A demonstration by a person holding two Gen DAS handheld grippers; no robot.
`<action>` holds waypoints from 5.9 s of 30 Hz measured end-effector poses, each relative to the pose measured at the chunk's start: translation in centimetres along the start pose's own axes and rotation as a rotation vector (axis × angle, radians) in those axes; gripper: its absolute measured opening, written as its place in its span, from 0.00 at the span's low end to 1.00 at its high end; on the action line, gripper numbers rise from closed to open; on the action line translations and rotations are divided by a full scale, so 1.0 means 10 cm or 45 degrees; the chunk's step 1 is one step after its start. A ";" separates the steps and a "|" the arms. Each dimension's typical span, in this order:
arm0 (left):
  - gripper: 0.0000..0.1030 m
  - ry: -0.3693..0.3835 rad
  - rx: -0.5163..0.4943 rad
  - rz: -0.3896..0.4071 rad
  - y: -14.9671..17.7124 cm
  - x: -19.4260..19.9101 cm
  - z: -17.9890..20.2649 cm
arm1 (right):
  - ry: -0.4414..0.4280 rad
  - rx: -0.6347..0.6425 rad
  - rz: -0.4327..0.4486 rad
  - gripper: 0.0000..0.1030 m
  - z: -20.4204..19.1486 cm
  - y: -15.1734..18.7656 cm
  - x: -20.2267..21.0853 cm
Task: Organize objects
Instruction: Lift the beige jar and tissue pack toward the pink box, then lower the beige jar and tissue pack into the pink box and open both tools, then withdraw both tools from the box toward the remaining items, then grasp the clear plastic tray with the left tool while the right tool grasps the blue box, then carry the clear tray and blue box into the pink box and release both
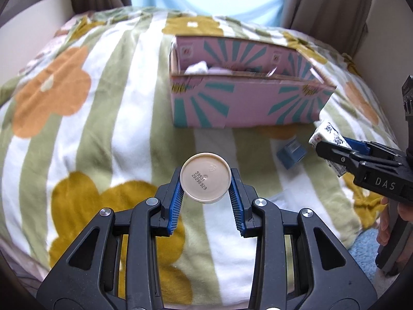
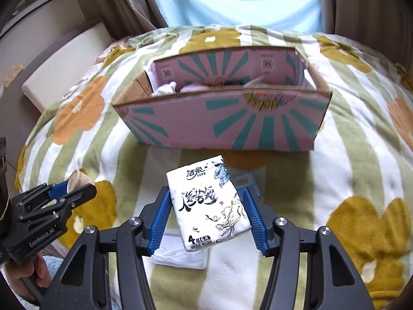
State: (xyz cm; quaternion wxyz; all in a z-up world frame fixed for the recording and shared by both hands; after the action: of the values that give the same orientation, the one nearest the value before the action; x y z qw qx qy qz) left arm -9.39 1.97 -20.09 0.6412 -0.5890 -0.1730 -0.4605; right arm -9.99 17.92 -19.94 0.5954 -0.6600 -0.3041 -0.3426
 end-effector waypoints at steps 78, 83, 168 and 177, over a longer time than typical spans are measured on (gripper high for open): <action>1.00 -0.012 -0.143 -0.135 -1.84 -0.54 0.30 | 0.034 -0.064 -0.133 0.98 0.68 -1.73 -0.12; 1.00 -0.026 -0.176 -0.065 -1.81 -0.05 0.43 | 0.044 0.021 -0.052 0.98 0.62 -1.74 0.35; 0.58 0.453 -0.691 -0.262 0.87 -0.47 0.90 | 0.021 0.461 -0.089 0.34 0.33 0.30 -0.62; 0.58 0.403 -0.626 -0.094 0.41 -0.03 0.77 | 0.015 0.396 -0.018 0.34 0.26 0.12 -0.25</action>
State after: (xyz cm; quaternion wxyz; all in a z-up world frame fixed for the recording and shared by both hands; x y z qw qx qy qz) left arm -3.90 8.63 -20.88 0.4811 -0.6407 0.0244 -0.5978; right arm -10.25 20.42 -22.85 0.6897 -0.5559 -0.3545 -0.2993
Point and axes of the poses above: each gripper's, at about its wrist camera, not at the fingertips, and x roughly against the way its jaws point, z to its right, y to its underside, the point moved 9 cm from there along -x, roughly the way its jaws point, and after that the axes turned 9 degrees about y, right-handed, at the moved point
